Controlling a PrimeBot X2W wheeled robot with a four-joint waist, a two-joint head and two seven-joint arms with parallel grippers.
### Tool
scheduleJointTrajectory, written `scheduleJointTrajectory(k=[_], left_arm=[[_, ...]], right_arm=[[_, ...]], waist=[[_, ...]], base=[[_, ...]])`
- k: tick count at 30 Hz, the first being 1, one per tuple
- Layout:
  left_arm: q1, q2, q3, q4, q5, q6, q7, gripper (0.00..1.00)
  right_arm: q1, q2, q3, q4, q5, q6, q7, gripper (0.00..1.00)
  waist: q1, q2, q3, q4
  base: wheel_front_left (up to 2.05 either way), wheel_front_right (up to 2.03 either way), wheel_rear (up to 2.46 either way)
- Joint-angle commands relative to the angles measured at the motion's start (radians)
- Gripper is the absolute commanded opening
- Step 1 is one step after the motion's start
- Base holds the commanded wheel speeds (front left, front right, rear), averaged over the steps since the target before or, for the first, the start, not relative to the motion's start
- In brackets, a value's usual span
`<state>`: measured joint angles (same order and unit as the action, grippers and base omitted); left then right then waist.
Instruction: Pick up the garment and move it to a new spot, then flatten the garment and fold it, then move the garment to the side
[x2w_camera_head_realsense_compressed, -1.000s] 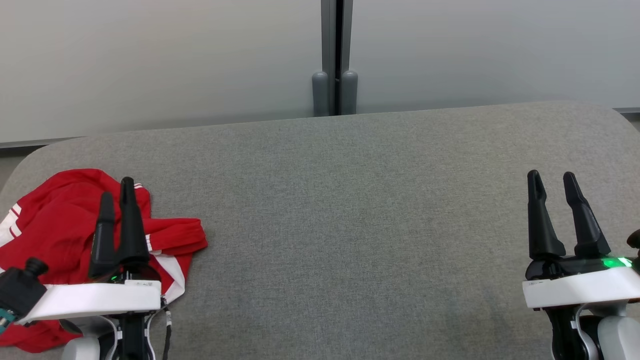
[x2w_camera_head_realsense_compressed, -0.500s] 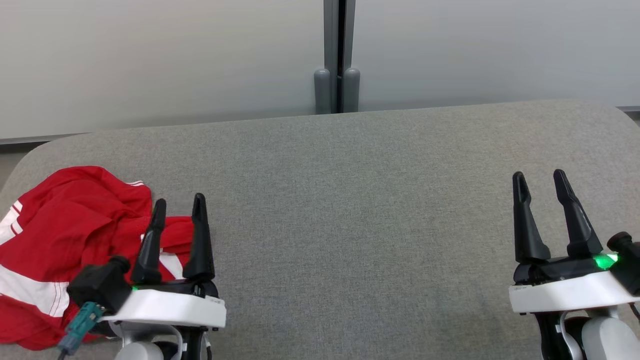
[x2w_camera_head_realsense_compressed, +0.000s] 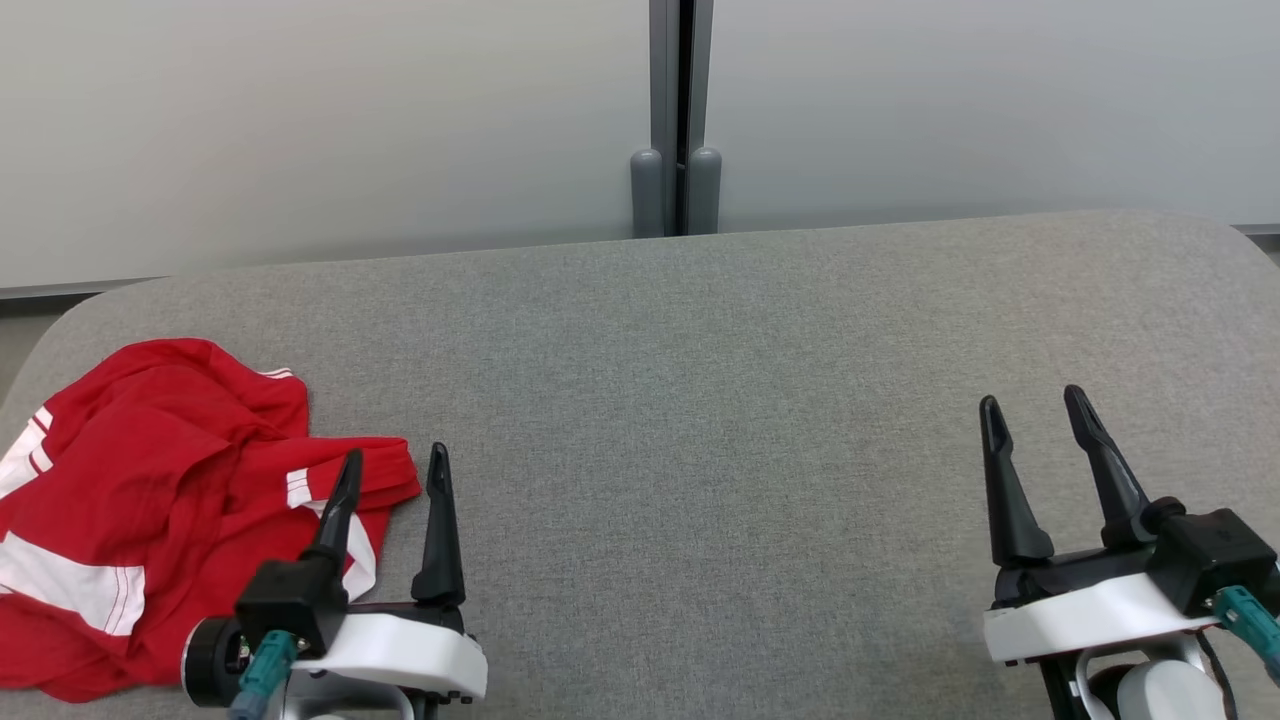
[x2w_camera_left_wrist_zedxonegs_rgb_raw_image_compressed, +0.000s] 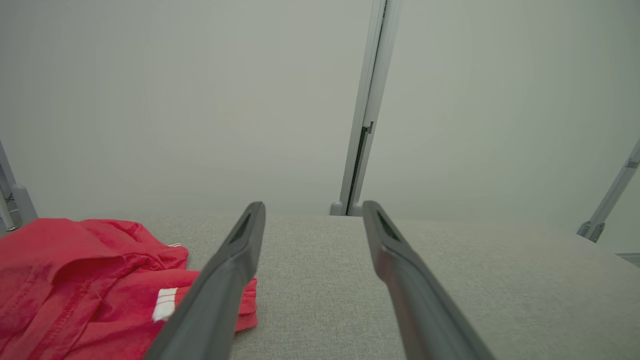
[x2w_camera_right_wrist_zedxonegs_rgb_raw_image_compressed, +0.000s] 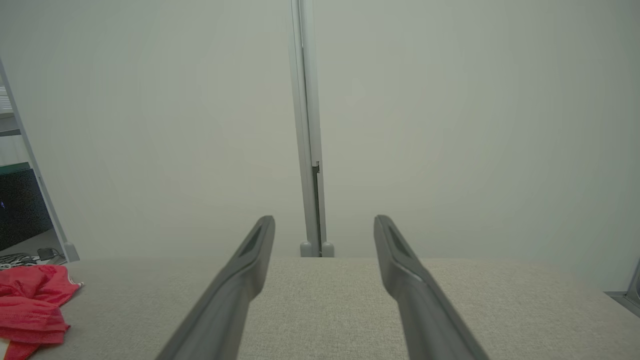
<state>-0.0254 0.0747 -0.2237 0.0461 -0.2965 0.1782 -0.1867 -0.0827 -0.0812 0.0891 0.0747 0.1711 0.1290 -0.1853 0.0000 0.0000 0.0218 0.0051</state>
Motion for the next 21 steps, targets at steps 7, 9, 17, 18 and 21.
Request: scheduleJointTrajectory(k=[7,9,17,18,21], left_arm=[[0.000,0.002,-0.026,0.027,0.044,0.020,-0.022,1.00],[0.000,-0.002,-0.022,0.030,0.048,0.014,-0.026,1.00],[0.010,-0.013,-0.016,0.040,0.073,-0.003,-0.041,1.00],[0.014,-0.016,-0.013,0.042,0.058,-0.014,-0.043,1.00],[0.019,-0.020,0.012,0.061,0.015,-0.052,-0.048,1.00]], right_arm=[[0.002,0.013,0.000,0.000,-0.047,0.003,-0.024,1.00],[0.003,0.016,-0.002,-0.001,-0.049,0.003,-0.029,1.00],[0.014,0.021,0.005,0.016,-0.079,0.003,-0.043,1.00],[0.014,0.022,0.008,0.020,-0.078,0.003,-0.046,1.00],[0.018,0.023,0.029,0.030,-0.056,0.003,-0.051,1.00]], waist=[[0.0000,0.0000,-0.001,0.001],[0.0000,0.0000,-0.001,0.002],[0.0000,0.0000,0.000,0.000],[0.0000,0.0000,0.000,-0.001],[0.0000,0.0000,0.001,-0.002]], base=[[0.00,0.00,0.00],[0.00,0.00,0.00],[0.00,0.00,0.00],[0.00,0.00,0.00],[0.00,0.00,0.00]])
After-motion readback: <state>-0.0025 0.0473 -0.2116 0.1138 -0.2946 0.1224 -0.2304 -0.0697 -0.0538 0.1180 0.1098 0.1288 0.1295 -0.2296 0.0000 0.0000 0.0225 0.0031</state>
